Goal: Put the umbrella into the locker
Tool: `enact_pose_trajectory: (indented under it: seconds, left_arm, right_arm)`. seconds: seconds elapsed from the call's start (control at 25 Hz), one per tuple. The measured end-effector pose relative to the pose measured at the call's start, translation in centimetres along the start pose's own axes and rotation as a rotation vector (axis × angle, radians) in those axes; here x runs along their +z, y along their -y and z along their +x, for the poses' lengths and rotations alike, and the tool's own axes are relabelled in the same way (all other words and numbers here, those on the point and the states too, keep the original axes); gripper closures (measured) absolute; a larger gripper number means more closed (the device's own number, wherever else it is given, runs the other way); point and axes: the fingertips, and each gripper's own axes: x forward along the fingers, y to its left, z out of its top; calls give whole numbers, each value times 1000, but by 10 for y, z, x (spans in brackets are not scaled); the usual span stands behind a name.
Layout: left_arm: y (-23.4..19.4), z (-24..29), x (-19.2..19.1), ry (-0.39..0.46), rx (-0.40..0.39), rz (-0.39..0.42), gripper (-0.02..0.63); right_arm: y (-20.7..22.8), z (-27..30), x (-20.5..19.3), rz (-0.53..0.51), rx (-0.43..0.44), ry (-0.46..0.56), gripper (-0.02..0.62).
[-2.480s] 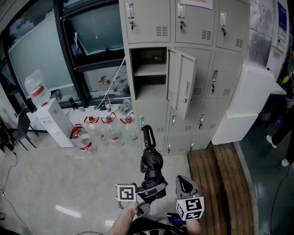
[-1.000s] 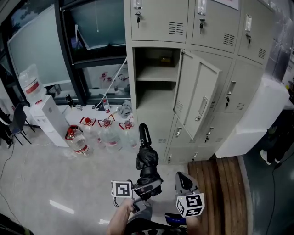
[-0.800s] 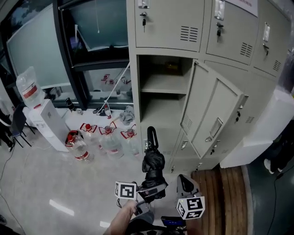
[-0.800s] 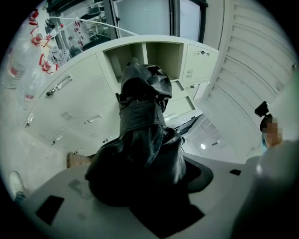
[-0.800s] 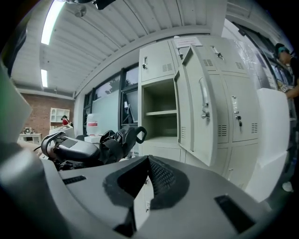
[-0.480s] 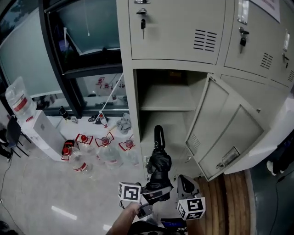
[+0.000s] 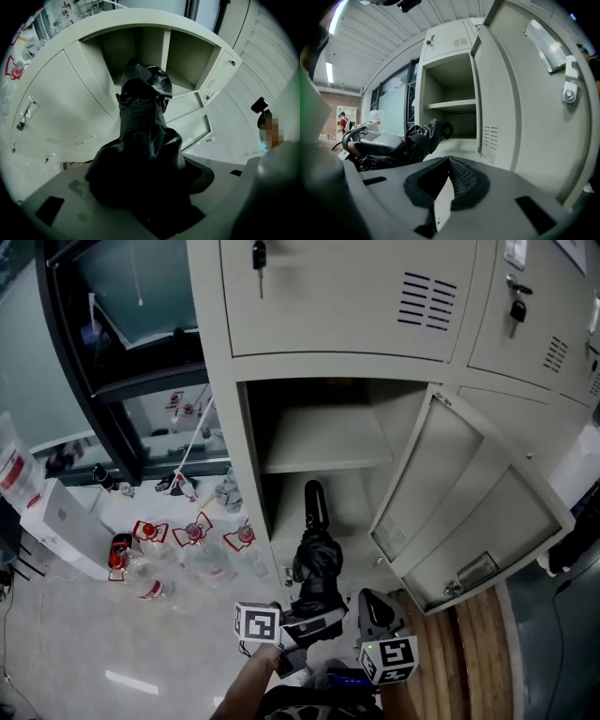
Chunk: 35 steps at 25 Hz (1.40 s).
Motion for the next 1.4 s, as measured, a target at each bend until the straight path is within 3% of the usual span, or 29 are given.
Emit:
enact_pose_trajectory:
  seconds: [0.2, 0.68, 0.84, 1.28, 1.4]
  left_arm:
    - [-3, 2, 1, -6, -9, -48, 322]
    - [-13, 14, 28, 7, -37, -39, 322]
    - [-21, 16, 33, 25, -22, -110, 322]
    - [-33, 27, 55, 24, -45, -84, 322]
    - [-33, 32, 60, 32, -66, -123, 322]
  right_arm:
    - [0, 7, 4, -5, -1, 3, 595]
    - [7, 33, 7, -2, 22, 0, 594]
    - [13, 42, 6, 0, 23, -7, 595]
    - [24, 61, 2, 7, 18, -33, 595]
    - [27, 67, 3, 7, 16, -37, 595]
